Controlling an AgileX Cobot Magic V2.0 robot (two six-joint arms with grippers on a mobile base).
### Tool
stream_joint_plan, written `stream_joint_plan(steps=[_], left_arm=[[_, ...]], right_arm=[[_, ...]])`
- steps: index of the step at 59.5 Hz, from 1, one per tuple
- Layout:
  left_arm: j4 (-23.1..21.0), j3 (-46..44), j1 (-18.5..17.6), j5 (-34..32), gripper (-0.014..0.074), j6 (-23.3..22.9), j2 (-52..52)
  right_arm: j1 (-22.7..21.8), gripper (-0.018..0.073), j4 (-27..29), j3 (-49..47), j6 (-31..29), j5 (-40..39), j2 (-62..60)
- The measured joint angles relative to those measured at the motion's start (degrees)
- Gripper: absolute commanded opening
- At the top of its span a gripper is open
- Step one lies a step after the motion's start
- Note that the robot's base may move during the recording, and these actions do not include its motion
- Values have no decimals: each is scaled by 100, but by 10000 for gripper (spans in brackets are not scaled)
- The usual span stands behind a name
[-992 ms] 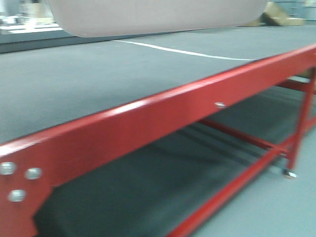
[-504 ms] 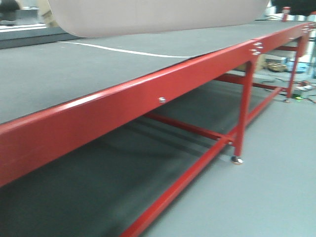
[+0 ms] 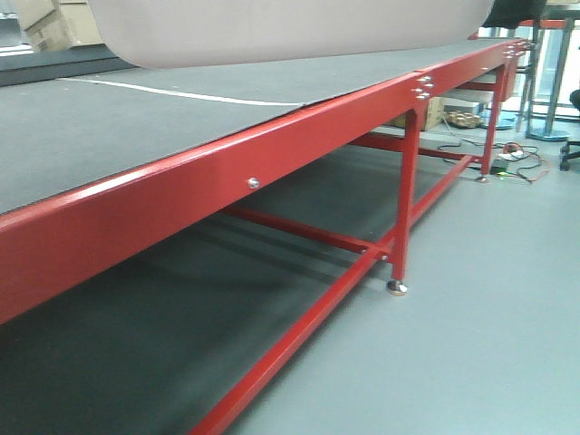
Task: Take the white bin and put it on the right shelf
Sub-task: 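Hold the bin raised with both grippers while the base turns away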
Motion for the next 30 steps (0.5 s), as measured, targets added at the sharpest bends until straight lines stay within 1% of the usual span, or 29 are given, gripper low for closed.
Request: stream_joint_plan(steps=[30], left_arm=[[0,0,0,0,-116,0,0]], right_arm=[[0,57,0,0,0,0,0]])
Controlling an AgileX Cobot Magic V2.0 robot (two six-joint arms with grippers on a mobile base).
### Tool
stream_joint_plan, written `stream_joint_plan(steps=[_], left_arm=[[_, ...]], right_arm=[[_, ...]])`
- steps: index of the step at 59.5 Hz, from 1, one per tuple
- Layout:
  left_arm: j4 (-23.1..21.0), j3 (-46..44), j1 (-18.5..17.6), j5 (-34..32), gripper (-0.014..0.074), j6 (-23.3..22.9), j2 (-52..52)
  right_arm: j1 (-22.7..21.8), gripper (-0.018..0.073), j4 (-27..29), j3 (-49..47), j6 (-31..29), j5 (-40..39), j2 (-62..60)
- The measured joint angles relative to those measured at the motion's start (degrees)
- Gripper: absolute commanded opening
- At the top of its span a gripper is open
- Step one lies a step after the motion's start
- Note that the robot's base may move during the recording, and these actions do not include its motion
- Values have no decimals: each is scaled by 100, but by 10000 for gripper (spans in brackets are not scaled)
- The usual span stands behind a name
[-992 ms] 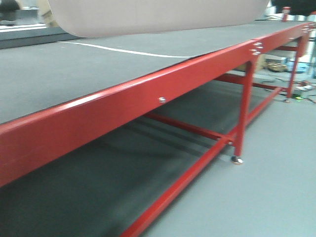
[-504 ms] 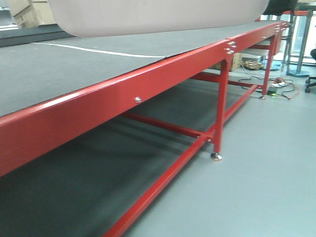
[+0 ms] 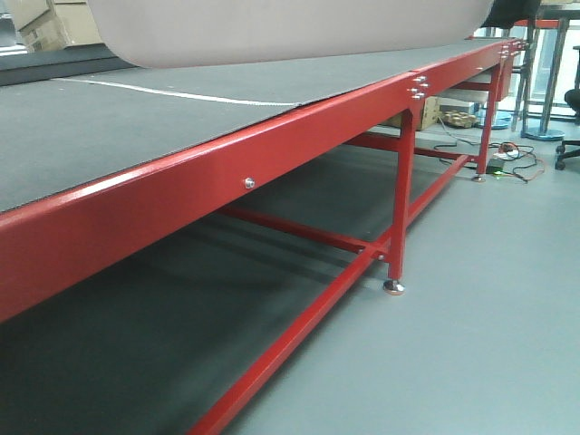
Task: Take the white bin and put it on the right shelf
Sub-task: 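Hold the bin raised with both grippers while the base turns away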
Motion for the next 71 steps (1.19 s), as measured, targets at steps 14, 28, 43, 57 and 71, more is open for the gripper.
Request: stream_joint_plan(steps=[14,28,43,57,71], left_arm=[[0,0,0,0,-116,0,0],[0,0,0,0,-116,0,0],[0,0,0,0,-116,0,0],[0,0,0,0,-116,0,0],[0,0,0,13,-116,0,0]], right_arm=[[0,57,0,0,0,0,0],[0,57,0,0,0,0,0],[0,57,0,0,0,-10,0],[0,57,0,0,0,-10,0],[0,57,0,0,0,-10,0]])
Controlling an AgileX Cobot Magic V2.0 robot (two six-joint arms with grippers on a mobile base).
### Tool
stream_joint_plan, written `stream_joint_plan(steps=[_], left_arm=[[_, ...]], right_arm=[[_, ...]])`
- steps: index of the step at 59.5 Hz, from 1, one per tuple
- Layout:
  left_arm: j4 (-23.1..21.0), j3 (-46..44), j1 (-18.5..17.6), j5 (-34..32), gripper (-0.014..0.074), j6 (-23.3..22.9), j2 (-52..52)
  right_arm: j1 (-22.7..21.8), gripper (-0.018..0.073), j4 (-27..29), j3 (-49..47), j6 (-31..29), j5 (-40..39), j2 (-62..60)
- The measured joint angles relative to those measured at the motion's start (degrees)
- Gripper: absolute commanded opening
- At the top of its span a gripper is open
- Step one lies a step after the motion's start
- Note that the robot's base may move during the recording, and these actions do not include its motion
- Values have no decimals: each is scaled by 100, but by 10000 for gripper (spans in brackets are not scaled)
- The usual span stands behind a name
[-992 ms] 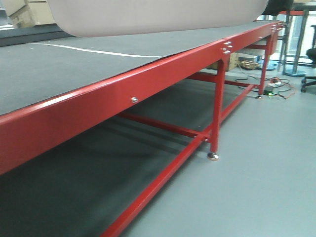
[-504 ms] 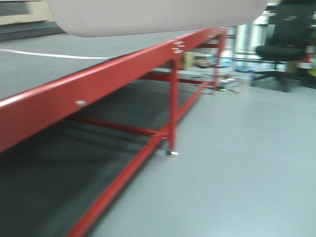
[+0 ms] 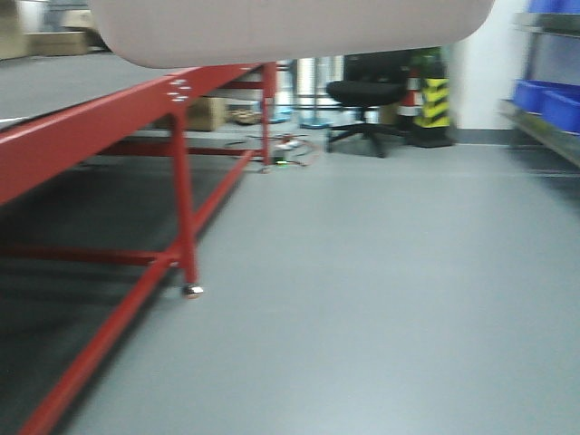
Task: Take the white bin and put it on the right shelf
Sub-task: 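Hold the bin raised with both grippers while the base turns away, then hold the bin while the base drives to the blue-crate shelving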
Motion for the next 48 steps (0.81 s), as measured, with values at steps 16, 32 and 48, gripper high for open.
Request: stream_joint_plan(steps=[16,32,48], left_arm=[[0,0,0,0,-116,0,0],[0,0,0,0,-116,0,0],[0,0,0,0,-116,0,0]], right_arm=[[0,57,0,0,0,0,0],[0,57,4,0,0,0,0],[0,57,4,0,0,-8,0]])
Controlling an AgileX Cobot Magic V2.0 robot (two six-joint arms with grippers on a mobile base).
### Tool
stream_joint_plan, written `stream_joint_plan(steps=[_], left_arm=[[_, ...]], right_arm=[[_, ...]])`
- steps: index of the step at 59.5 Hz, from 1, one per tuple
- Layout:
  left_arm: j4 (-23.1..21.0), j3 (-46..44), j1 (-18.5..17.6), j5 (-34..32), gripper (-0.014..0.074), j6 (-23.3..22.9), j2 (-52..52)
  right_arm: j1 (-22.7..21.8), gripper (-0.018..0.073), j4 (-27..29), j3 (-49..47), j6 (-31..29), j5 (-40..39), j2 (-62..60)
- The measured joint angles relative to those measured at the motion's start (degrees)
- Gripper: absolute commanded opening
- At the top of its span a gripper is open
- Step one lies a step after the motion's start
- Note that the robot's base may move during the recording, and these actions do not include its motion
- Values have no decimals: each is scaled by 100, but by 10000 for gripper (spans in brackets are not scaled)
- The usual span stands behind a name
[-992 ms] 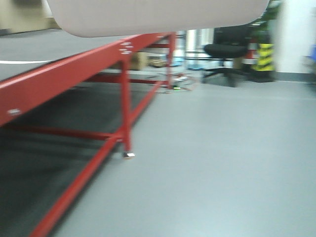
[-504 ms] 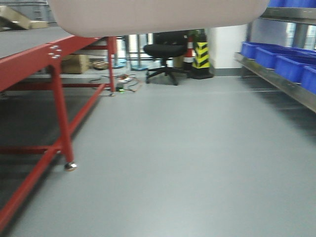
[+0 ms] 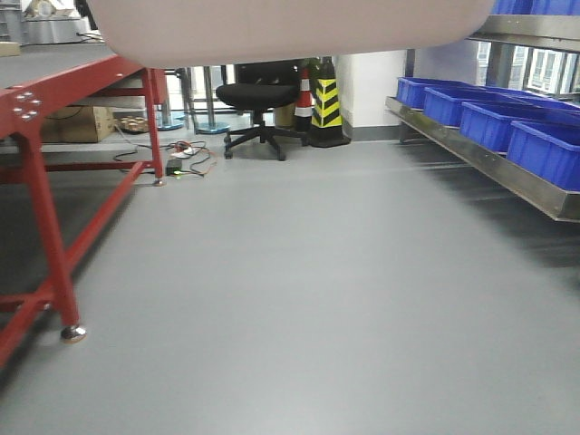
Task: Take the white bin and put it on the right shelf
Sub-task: 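Hold the bin while the base drives to the blue-crate shelving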
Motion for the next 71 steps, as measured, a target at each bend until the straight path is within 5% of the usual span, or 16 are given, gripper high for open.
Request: stream_joint_plan(steps=[71], left_arm=[[2,0,0,4,-116,0,0]], right_arm=[[0,57,9,0,5,0,0]])
